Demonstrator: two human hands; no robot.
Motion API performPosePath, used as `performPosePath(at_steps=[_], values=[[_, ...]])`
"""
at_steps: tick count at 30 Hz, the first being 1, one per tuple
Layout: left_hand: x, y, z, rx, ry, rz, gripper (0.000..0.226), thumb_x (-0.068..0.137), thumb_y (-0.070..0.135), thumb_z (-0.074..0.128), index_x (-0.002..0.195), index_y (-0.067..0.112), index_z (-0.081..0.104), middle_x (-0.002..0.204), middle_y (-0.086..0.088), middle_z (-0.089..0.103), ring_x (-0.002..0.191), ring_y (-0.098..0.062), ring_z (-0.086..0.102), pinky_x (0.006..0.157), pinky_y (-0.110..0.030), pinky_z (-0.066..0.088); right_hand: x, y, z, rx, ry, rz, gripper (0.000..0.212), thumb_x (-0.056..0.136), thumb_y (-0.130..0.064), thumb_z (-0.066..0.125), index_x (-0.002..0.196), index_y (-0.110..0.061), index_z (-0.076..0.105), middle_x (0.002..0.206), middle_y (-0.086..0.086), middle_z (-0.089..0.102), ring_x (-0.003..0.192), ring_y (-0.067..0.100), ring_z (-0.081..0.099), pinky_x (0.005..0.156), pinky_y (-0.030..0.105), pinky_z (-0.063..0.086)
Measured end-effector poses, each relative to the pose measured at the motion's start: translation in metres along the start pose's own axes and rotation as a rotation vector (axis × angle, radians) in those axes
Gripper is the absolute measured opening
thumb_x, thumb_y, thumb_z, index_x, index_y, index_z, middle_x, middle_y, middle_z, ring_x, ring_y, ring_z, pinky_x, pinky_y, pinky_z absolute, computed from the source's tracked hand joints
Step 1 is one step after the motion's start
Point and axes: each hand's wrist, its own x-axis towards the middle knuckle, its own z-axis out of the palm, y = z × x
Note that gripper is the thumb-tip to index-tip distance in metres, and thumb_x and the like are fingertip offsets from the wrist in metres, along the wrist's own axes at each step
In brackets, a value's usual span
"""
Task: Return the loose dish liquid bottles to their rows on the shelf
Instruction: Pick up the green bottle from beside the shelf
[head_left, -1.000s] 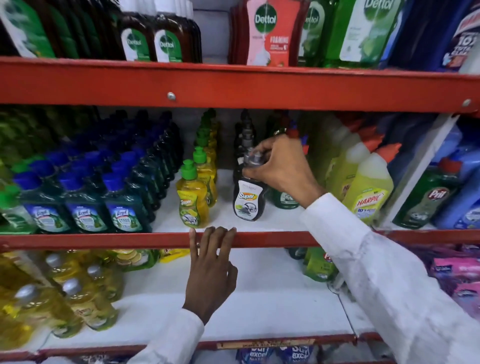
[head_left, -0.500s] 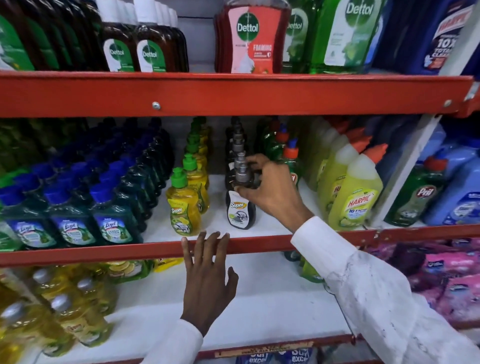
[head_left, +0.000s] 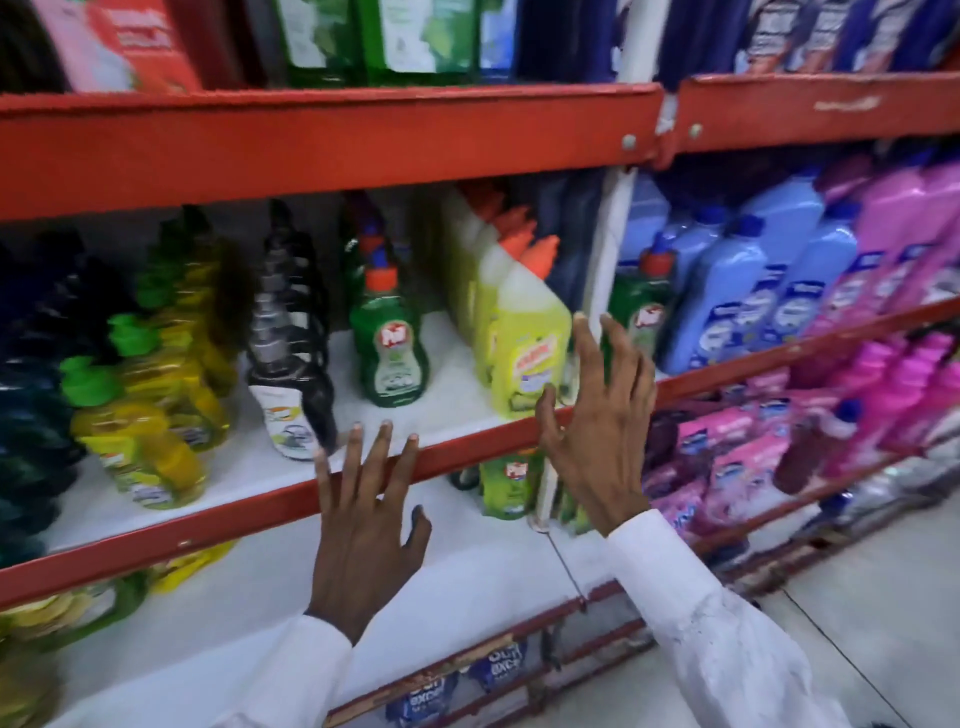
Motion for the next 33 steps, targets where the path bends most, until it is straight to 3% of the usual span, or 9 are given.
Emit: performPosePath(at_steps=[4,11,17,21,26,30,33], values=[[0.002,0.005,0.010,0.085,0.010,-0.021,0.076,0.082,0.033,0.059,0.153,0.018,0.037,0.163,-0.013,0.034,0.155,-0.038,0.019,0.121,-0.071,0.014,0.021,0.049,0.013,0.072,0.091,0.212,0.074,0.086,-0.019,0.058,0.152,-0.011,0.028,0.154,0.019,0.035,0.137,0.037,0.036,0.115,0.047,0.030],[0.000,0.006,0.009,0.128,0.011,-0.027,0.078,0.082,0.035,0.054,0.155,0.019,0.033,0.163,-0.011,0.034,0.154,-0.036,0.022,0.122,-0.068,0.015,0.055,0.092,0.050,0.167,-0.058,0.453,0.095,0.086,-0.039,0.068,0.154,0.000,0.014,0.152,0.027,0.036,0.141,0.042,0.034,0.119,0.050,0.027],[0.000,0.007,0.008,0.127,0.012,-0.030,0.076,0.082,0.035,0.051,0.154,0.018,0.035,0.160,-0.012,0.039,0.152,-0.037,0.026,0.121,-0.067,0.018,0.068,0.099,0.059,0.273,0.001,0.556,0.096,0.075,-0.047,0.081,0.143,0.000,0.034,0.140,0.022,0.053,0.127,0.037,0.053,0.107,0.051,0.046],[-0.001,0.006,0.007,0.139,-0.008,-0.022,0.078,0.081,0.035,0.052,0.155,0.019,0.034,0.161,-0.012,0.038,0.152,-0.037,0.026,0.121,-0.068,0.019,0.061,0.087,0.038,0.327,0.134,0.557,0.097,0.078,-0.052,0.077,0.147,-0.002,0.030,0.146,0.020,0.049,0.133,0.034,0.049,0.113,0.049,0.041],[0.000,0.006,0.003,0.092,-0.023,-0.033,0.078,0.082,0.037,0.053,0.156,0.020,0.031,0.161,-0.010,0.037,0.153,-0.036,0.026,0.123,-0.064,0.017,0.062,0.052,-0.011,0.445,0.300,0.508,0.095,0.075,-0.060,0.076,0.143,-0.008,0.035,0.137,0.011,0.057,0.122,0.024,0.058,0.102,0.045,0.051],[-0.004,0.001,-0.002,0.016,-0.004,-0.034,0.074,0.084,0.033,0.055,0.153,0.017,0.035,0.158,-0.011,0.042,0.150,-0.034,0.030,0.124,-0.061,0.021,0.045,0.002,-0.037,0.504,0.245,0.383,0.092,0.073,-0.058,0.079,0.141,-0.009,0.039,0.134,0.009,0.061,0.120,0.024,0.062,0.098,0.043,0.053],[-0.010,-0.009,-0.006,-0.046,0.018,-0.044,0.071,0.086,0.030,0.057,0.152,0.015,0.037,0.156,-0.011,0.044,0.149,-0.032,0.033,0.126,-0.053,0.020,0.026,-0.041,-0.032,0.537,0.061,0.312,0.089,0.070,-0.058,0.080,0.138,-0.015,0.041,0.128,0.006,0.064,0.115,0.024,0.063,0.095,0.040,0.054]])
